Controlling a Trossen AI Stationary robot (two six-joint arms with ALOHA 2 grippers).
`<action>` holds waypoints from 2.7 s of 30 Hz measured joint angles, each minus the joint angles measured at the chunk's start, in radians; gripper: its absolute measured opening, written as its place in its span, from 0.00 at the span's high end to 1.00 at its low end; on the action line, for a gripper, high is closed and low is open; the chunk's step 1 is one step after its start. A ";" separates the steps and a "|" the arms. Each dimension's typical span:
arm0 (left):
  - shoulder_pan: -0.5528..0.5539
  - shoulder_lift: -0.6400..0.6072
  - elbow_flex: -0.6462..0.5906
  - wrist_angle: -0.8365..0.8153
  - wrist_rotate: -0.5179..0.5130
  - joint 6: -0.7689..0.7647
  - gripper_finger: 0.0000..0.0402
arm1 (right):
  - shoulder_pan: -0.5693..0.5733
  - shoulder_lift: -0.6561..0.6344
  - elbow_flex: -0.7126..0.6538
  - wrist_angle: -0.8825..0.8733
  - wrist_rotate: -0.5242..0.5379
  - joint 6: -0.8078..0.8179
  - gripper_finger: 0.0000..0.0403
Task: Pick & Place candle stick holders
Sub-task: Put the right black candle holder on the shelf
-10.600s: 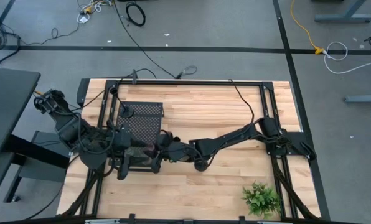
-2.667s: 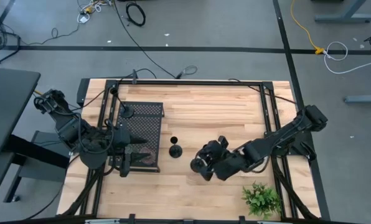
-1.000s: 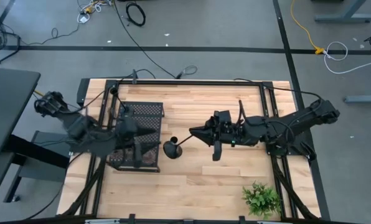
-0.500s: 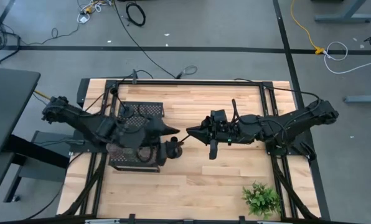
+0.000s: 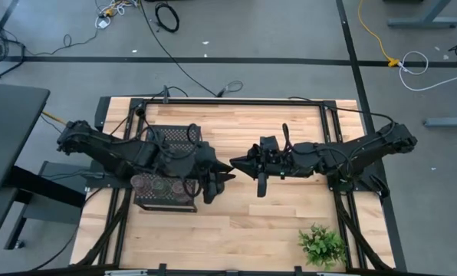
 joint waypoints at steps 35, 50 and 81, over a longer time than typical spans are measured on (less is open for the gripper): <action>0.002 -0.037 0.000 -0.028 -0.008 0.002 0.98 | 0.000 -0.003 0.000 0.017 -0.101 -0.070 0.65; -0.031 -0.184 0.000 -0.210 -0.306 -0.024 0.98 | 0.012 -0.005 0.000 -0.066 -0.171 -0.057 0.43; -0.453 -0.299 -0.142 -0.985 -1.017 -0.935 0.98 | 0.015 -0.005 0.000 -0.090 -0.149 -0.060 0.49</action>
